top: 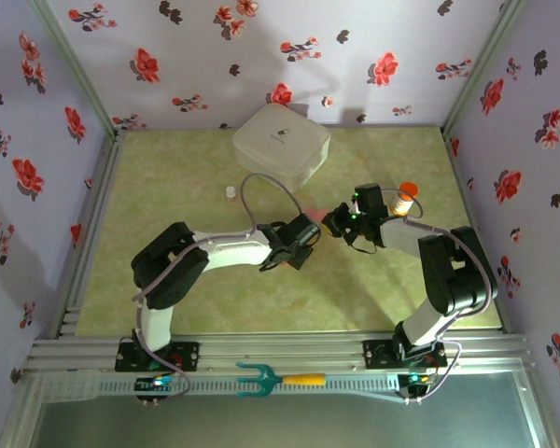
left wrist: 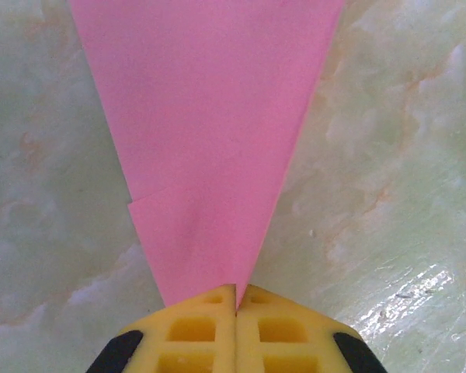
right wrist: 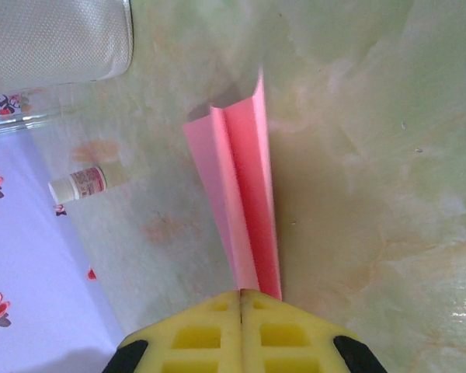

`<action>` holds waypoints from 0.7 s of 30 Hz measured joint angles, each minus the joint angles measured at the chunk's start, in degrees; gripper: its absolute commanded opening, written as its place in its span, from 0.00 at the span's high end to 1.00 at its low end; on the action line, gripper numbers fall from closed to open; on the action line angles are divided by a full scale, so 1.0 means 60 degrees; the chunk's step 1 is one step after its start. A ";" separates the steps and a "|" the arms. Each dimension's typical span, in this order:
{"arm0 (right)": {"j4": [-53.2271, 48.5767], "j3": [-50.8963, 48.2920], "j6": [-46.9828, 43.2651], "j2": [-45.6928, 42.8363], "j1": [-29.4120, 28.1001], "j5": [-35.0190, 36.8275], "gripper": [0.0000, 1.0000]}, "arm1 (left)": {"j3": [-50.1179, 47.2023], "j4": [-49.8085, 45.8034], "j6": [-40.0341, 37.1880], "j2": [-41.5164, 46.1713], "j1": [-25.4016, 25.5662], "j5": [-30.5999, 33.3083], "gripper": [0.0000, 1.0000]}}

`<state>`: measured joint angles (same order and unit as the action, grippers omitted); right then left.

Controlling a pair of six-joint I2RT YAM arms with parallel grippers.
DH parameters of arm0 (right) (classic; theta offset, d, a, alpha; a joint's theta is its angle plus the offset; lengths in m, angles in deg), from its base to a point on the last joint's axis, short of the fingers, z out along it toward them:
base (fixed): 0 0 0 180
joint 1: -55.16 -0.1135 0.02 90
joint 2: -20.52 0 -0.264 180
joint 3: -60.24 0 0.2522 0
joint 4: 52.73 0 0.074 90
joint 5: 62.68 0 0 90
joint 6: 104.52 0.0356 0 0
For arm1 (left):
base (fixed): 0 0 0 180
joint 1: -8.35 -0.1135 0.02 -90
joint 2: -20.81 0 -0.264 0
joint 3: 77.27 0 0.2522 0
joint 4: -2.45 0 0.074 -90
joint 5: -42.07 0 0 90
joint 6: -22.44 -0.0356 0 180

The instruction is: Fold a paper plane with a square sheet of paper (pick it up from the middle)

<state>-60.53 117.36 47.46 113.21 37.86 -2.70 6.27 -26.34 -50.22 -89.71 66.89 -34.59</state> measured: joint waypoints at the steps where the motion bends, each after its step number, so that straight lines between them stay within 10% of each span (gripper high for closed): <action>1: -0.0062 0.0000 -0.0066 -0.0033 0.0011 0.0004 0.74 | -0.0015 0.0000 0.0004 0.0025 0.0000 -0.0004 1.00; 21: -0.1763 -0.0131 -0.1016 -0.1861 0.0714 0.0616 0.58 | -0.0364 0.1443 0.1104 0.0178 -0.1865 -0.5512 1.00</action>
<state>-71.11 116.57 41.36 102.04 42.14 1.00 4.09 -17.68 -43.59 -88.64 55.70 -67.66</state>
